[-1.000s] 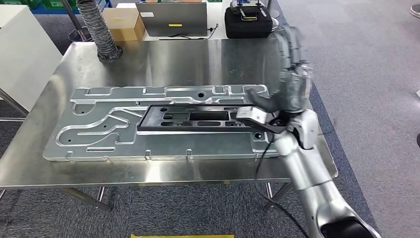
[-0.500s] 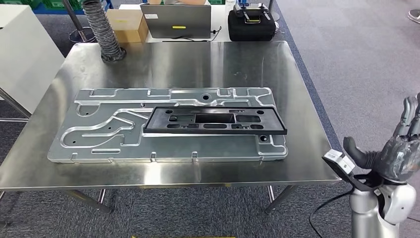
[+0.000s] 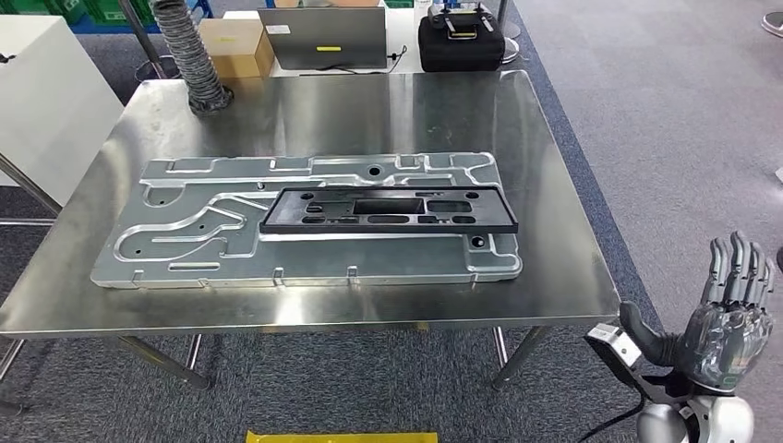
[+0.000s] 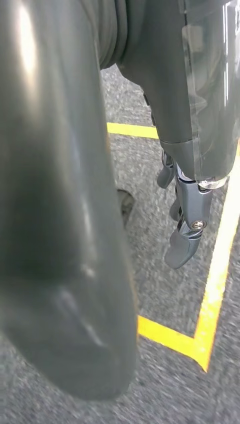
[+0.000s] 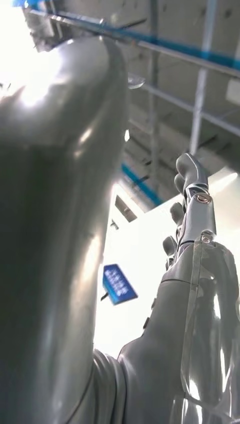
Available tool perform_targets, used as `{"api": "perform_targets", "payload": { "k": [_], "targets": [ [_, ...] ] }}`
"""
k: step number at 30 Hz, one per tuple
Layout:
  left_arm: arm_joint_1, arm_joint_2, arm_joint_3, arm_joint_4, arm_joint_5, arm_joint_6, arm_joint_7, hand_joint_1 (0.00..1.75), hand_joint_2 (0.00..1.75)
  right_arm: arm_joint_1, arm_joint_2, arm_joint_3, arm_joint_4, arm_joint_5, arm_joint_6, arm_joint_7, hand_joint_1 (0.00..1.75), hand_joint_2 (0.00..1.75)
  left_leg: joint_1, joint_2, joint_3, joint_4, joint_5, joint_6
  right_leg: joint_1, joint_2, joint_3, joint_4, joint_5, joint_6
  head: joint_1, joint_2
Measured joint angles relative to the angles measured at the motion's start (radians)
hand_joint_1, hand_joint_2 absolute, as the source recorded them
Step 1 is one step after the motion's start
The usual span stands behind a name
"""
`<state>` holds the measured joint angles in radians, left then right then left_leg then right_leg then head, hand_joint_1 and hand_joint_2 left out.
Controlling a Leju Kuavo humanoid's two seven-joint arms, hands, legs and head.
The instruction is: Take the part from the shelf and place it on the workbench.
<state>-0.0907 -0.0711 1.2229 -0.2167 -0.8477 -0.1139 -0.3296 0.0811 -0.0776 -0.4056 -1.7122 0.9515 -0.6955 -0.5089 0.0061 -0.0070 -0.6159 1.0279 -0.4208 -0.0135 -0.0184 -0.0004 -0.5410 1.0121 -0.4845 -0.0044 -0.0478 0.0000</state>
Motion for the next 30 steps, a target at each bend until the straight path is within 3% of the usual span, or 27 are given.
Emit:
{"api": "perform_targets", "payload": {
  "k": [2,4,5,6,7,10,12,14,15,16,17,19,20,21,22,24,26,28,30],
  "targets": [
    [0.001,-0.002,0.002,0.0,0.001,0.003,0.005,0.0,0.0,0.014,0.011,0.001,0.011,-0.009,0.001,0.003,0.0,0.0,0.004,0.001,-0.029,0.078,-0.074,-0.01,-0.003,-0.003,-0.02,-0.003,0.019,-0.012,0.0,0.0],
    [0.0,-0.005,0.003,0.0,0.002,0.006,0.007,0.0,0.0,0.026,0.021,0.002,0.027,-0.013,0.001,0.003,0.0,0.0,0.005,0.002,-0.064,0.206,-0.166,-0.016,0.0,-0.003,-0.044,-0.002,0.036,-0.016,0.0,0.0],
    [0.0,-0.005,0.003,0.0,0.002,0.007,0.009,0.0,0.0,0.031,0.026,0.002,0.038,-0.014,0.002,0.003,0.0,0.0,0.005,0.002,-0.066,0.249,-0.192,-0.016,0.002,-0.004,-0.057,-0.001,0.045,-0.016,0.0,0.0],
    [0.0,-0.005,0.004,0.0,0.002,0.008,0.01,0.0,0.0,0.034,0.031,0.002,0.05,-0.013,0.004,0.003,0.0,0.0,0.005,0.002,-0.05,0.256,-0.198,-0.015,0.004,-0.004,-0.069,0.0,0.054,-0.016,0.0,0.0],
    [0.0,-0.005,0.004,0.0,0.001,0.009,0.011,0.0,0.0,0.036,0.036,0.001,0.063,-0.01,0.008,0.003,0.0,0.0,0.004,0.002,-0.011,0.219,-0.186,-0.011,0.005,-0.003,-0.08,0.0,0.063,-0.015,0.0,0.0],
    [-0.004,-0.004,0.004,-0.001,-0.004,0.009,0.011,0.0,0.0,0.039,0.051,-0.005,0.105,0.001,0.019,0.002,0.0,0.0,-0.004,0.002,0.146,-0.006,-0.133,0.012,0.009,-0.003,-0.099,0.001,0.087,-0.006,0.0,0.0],
    [-0.007,-0.004,0.004,-0.001,-0.01,0.007,0.009,0.0,0.0,0.04,0.061,-0.019,0.144,0.003,0.021,-0.002,0.0,0.0,-0.014,0.002,0.176,-0.061,-0.122,0.024,0.007,-0.005,-0.1,-0.002,0.102,0.006,0.0,0.0],
    [-0.005,-0.005,0.004,-0.001,-0.013,0.003,0.005,0.0,0.0,0.041,0.072,-0.045,0.193,0.002,0.023,-0.011,0.0,0.0,-0.016,0.003,0.167,-0.06,-0.102,0.035,0.005,-0.004,-0.101,-0.009,0.117,0.02,0.0,0.0],
    [-0.003,-0.005,0.004,-0.001,-0.014,0.0,0.004,0.0,0.0,0.041,0.076,-0.062,0.219,0.0,0.025,-0.017,0.0,0.0,-0.014,0.005,0.159,-0.063,-0.088,0.042,0.004,-0.003,-0.106,-0.006,0.108,0.025,0.0,0.0],
    [-0.002,-0.006,0.004,-0.001,-0.015,-0.003,0.002,0.0,0.0,0.04,0.079,-0.081,0.246,-0.003,0.028,-0.024,0.0,0.0,-0.012,0.007,0.149,-0.067,-0.074,0.049,0.003,-0.002,-0.115,0.012,0.081,0.03,0.0,0.0],
    [-0.002,-0.006,0.004,-0.001,-0.015,-0.005,0.001,0.0,0.0,0.037,0.08,-0.102,0.276,-0.006,0.031,-0.032,0.0,0.0,-0.01,0.01,0.135,-0.07,-0.06,0.054,0.003,-0.001,-0.129,0.05,0.034,0.035,0.0,0.0],
    [-0.002,-0.006,0.004,-0.001,-0.016,-0.006,-0.002,0.0,0.0,0.024,0.081,-0.15,0.358,-0.007,0.032,-0.057,0.0,0.0,-0.011,0.012,0.105,-0.068,-0.038,0.06,0.002,-0.001,-0.159,0.174,-0.07,0.043,0.0,0.0],
    [-0.001,-0.007,0.004,-0.001,-0.017,-0.006,-0.003,0.0,0.0,0.015,0.082,-0.175,0.407,-0.006,0.03,-0.073,0.0,0.0,-0.012,0.013,0.089,-0.066,-0.026,0.06,0.002,-0.001,-0.166,0.234,-0.094,0.046,0.0,0.0],
    [0.0,-0.007,0.004,-0.001,-0.018,-0.007,-0.003,0.0,0.0,0.007,0.082,-0.2,0.457,-0.003,0.028,-0.085,0.0,0.0,-0.012,0.014,0.073,-0.062,-0.016,0.059,0.002,-0.001,-0.161,0.269,-0.093,0.049,0.0,0.0],
    [0.0,-0.008,0.004,-0.001,-0.018,-0.007,-0.004,0.0,0.0,-0.002,0.081,-0.224,0.507,0.003,0.026,-0.094,0.0,0.0,-0.012,0.014,0.055,-0.056,-0.007,0.057,0.002,-0.001,-0.14,0.272,-0.071,0.05,0.0,0.0],
    [0.0,-0.009,0.004,-0.001,-0.019,-0.009,-0.004,0.0,0.0,-0.024,0.077,-0.269,0.607,0.027,0.021,-0.099,0.0,0.0,-0.012,0.014,0.023,-0.038,0.006,0.052,0.001,-0.001,-0.049,0.173,-0.027,0.047,0.0,0.0],
    [-0.001,-0.012,0.004,-0.001,-0.021,-0.01,-0.005,0.0,0.0,-0.054,0.069,-0.317,0.718,0.056,0.014,-0.099,0.0,0.0,-0.014,0.015,0.0,-0.02,0.016,0.043,0.005,0.0,0.048,0.033,-0.039,0.036,0.0,0.0],
    [-0.001,-0.013,0.004,-0.001,-0.023,-0.009,-0.005,0.0,0.0,-0.074,0.062,-0.367,0.822,0.089,0.008,-0.096,0.0,0.0,-0.015,0.015,-0.008,-0.014,0.029,0.032,0.012,0.001,0.078,-0.023,-0.057,0.02,0.0,0.0],
    [0.003,-0.013,0.004,-0.001,-0.025,-0.008,-0.005,0.0,0.0,-0.083,0.06,-0.411,0.906,0.125,0.004,-0.088,0.0,0.0,-0.013,0.014,-0.014,-0.011,0.032,0.02,0.01,-0.002,0.063,-0.025,-0.04,0.003,0.0,0.0]
  ]
}}
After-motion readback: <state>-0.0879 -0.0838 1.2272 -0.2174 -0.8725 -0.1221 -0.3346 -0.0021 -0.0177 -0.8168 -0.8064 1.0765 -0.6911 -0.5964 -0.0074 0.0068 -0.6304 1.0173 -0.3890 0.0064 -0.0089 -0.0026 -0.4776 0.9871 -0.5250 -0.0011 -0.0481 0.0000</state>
